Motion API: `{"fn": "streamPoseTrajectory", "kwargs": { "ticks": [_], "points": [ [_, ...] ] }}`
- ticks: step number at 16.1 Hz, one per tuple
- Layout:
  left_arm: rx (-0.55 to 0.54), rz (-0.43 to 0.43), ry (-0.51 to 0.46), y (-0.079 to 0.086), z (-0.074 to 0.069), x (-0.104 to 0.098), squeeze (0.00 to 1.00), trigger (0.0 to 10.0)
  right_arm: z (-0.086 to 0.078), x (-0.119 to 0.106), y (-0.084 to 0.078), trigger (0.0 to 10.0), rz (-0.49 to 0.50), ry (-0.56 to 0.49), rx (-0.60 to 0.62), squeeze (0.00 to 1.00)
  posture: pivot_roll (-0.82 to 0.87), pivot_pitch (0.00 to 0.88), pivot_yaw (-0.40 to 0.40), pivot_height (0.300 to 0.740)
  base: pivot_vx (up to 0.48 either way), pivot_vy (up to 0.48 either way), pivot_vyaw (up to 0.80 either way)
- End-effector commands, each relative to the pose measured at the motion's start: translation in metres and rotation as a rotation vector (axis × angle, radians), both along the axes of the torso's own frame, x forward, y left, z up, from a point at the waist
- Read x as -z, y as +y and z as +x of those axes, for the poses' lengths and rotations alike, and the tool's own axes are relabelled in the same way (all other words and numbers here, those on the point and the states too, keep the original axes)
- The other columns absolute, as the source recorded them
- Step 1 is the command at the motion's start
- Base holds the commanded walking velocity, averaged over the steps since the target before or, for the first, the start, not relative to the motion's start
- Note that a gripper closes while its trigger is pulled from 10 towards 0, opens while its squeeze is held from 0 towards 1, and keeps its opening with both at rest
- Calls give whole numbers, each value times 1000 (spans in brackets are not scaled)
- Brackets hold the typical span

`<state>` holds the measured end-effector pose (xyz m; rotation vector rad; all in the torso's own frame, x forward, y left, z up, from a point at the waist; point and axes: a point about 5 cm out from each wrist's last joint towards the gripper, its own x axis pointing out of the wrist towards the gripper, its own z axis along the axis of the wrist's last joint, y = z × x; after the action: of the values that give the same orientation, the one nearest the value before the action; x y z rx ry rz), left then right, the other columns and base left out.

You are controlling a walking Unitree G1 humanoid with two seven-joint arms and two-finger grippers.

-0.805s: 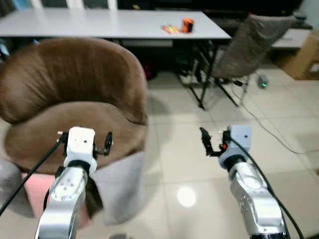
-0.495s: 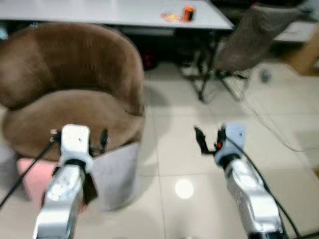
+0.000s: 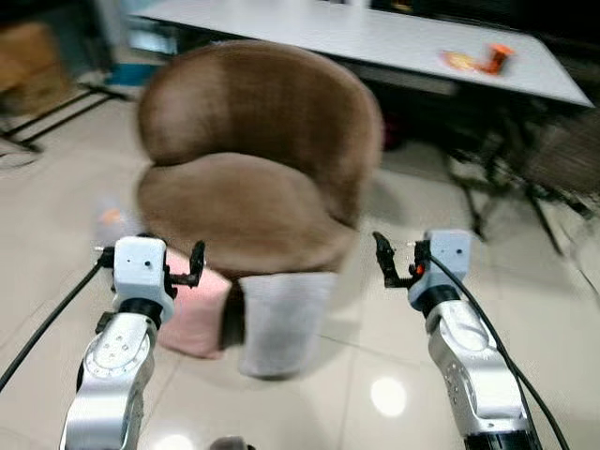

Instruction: Move the pillow to the sofa from floor

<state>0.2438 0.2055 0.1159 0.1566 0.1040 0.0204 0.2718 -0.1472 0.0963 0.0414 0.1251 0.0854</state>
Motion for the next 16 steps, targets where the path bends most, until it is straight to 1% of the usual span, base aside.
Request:
{"fn": "streamPoseTrajectory", "kwargs": {
  "ticks": [1,2,6,11,16],
  "points": [
    [14,-6,-7,-2,2,-1,0,10000,3,-3,-2,10000,-12,-6,15,1000,-22,0,-56,740,300,0,794],
    [15,-4,-15,-1,3,-3,0,10000,4,-2,-3,10000,-15,4,50,1000,-19,0,-55,740,315,0,0],
    [4,-5,-13,2,5,-4,0,10000,4,1,-1,10000,-1,22,33,1000,-19,0,-57,740,314,0,0],
    [7,2,-8,2,4,-3,0,10000,5,-1,0,10000,-33,15,14,1000,-20,0,-55,740,314,0,0],
    [8,7,-5,2,4,-1,0,10000,5,1,-4,10000,-39,23,31,1000,-22,0,-57,740,299,0,0]
  ]
}}
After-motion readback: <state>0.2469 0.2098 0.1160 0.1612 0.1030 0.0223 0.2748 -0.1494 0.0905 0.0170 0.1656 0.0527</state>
